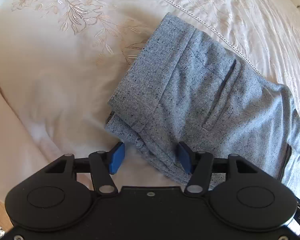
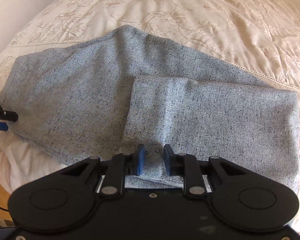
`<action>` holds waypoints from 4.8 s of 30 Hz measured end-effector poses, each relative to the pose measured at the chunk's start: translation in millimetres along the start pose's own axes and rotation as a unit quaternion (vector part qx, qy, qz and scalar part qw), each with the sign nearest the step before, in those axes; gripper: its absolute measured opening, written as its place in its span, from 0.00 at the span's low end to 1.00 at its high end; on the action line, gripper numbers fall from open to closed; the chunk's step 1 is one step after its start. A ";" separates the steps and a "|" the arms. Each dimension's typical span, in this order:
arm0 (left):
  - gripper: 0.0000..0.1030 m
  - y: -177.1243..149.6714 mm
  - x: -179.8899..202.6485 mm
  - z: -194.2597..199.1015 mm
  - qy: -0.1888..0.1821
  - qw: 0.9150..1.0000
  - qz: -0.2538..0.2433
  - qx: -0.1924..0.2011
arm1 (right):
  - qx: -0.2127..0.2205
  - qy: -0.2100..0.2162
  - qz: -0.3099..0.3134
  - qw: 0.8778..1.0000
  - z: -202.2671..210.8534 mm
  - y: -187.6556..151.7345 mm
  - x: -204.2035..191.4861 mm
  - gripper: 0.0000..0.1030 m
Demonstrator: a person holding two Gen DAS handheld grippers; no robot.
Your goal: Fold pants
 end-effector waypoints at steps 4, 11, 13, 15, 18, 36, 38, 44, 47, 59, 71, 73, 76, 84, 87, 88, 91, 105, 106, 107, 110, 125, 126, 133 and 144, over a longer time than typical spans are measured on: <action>0.71 6.5 -0.6 -8.7 -0.031 0.999 -0.003 -0.005 | 0.027 -0.020 -0.017 0.999 13.9 -2.0 -11.0 0.23; 0.72 22.1 -5.2 -11.2 -0.058 0.998 0.017 0.004 | 0.080 -0.029 -0.004 0.996 39.6 -2.1 -47.9 0.23; 0.66 26.6 -9.2 -9.1 -0.059 0.997 0.037 0.015 | 0.076 -0.019 0.001 0.997 37.2 -2.0 -57.0 0.23; 0.59 29.8 -8.7 -8.9 -0.063 0.997 0.043 0.017 | 0.067 -0.017 0.005 0.998 29.6 -4.3 -63.3 0.23; 0.45 33.7 -1.7 -3.5 -0.060 0.998 0.013 0.028 | 0.035 -0.025 -0.002 0.999 8.6 -14.6 -63.7 0.21; 0.27 35.3 12.1 48.3 -0.077 0.990 -0.062 0.103 | 0.090 -0.028 -0.023 0.995 30.9 -25.9 -82.5 0.04; 0.26 35.9 12.3 54.6 -0.078 0.988 -0.071 0.111 | 0.108 -0.047 -0.051 0.992 36.3 -14.4 -68.0 0.05; 0.25 39.2 14.4 64.0 -0.086 0.986 -0.074 0.123 | 0.066 -0.059 -0.086 0.992 10.0 -16.2 -34.8 0.05; 0.25 37.2 15.9 71.7 -0.091 0.984 -0.077 0.131 | 0.039 -0.045 -0.091 0.994 -8.4 -30.2 -31.1 0.05; 0.22 13.4 59.5 138.4 -0.086 0.965 -0.123 0.217 | 0.031 0.035 -0.127 0.991 -28.8 -47.7 -4.5 0.01; 0.21 -60.4 213.1 247.6 -0.110 0.913 -0.224 0.324 | 0.089 0.155 -0.126 0.976 65.2 -45.0 85.5 0.06; 0.21 -80.2 251.5 245.5 -0.124 0.908 -0.241 0.318 | 0.086 0.144 -0.124 0.978 76.3 -49.8 116.2 0.06; 0.22 -110.1 312.4 223.8 -0.147 0.905 -0.272 0.292 | 0.078 0.116 -0.138 0.980 87.4 -60.6 167.4 0.06; 0.22 -187.6 427.3 109.1 -0.131 0.921 -0.351 0.110 | 0.050 0.084 -0.182 0.978 114.5 -89.1 253.4 0.11; 0.22 -190.4 414.0 131.2 -0.154 0.916 -0.347 0.130 | 0.055 0.083 -0.176 0.979 125.1 -87.9 263.8 0.14; 0.22 -186.8 405.5 140.3 -0.160 0.916 -0.341 0.141 | 0.058 0.083 -0.175 0.979 127.6 -85.0 264.1 0.14; 0.24 -170.3 380.8 152.0 -0.144 0.921 -0.315 0.178 | 0.075 0.076 -0.161 0.981 135.4 -73.9 266.4 0.16; 0.24 -145.2 284.2 53.7 0.016 0.970 -0.225 0.091 | 0.046 0.113 -0.098 0.988 103.3 -28.0 244.9 0.36; 0.24 -145.9 281.9 57.4 0.010 0.972 -0.216 0.094 | 0.039 0.112 -0.099 0.988 99.8 -29.6 245.5 0.36; 0.24 -145.8 279.0 61.7 0.004 0.975 -0.203 0.094 | 0.036 0.113 -0.101 0.988 97.7 -31.3 245.8 0.37; 0.24 -146.3 266.3 69.0 -0.007 0.982 -0.167 0.089 | 0.031 0.120 -0.109 0.986 96.6 -37.1 246.1 0.40; 0.24 -109.0 185.5 72.0 0.055 0.993 -0.033 0.097 | 0.044 0.158 -0.064 0.984 132.3 -31.8 218.4 0.07; 0.24 -109.2 188.2 74.6 0.053 0.993 -0.040 0.102 | 0.057 0.161 -0.060 0.984 145.0 -30.3 218.0 0.07; 0.24 -120.6 236.1 77.8 0.026 0.987 -0.119 0.108 | 0.006 0.105 -0.068 0.992 119.1 -53.2 230.9 0.07; 0.25 -128.5 271.1 49.8 0.073 0.973 -0.220 0.021 | 0.002 0.081 -0.063 0.995 120.7 -49.3 233.2 0.17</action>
Point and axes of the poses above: each gripper's, at about its wrist camera, not at the fingertips, and z roughly against the way its jaws point, x to its right, y to its top, the point moved 4 cm from there along -z, roughly the way its jaws point, and after that the axes turned 14 degrees about y, right-handed, at the moved point
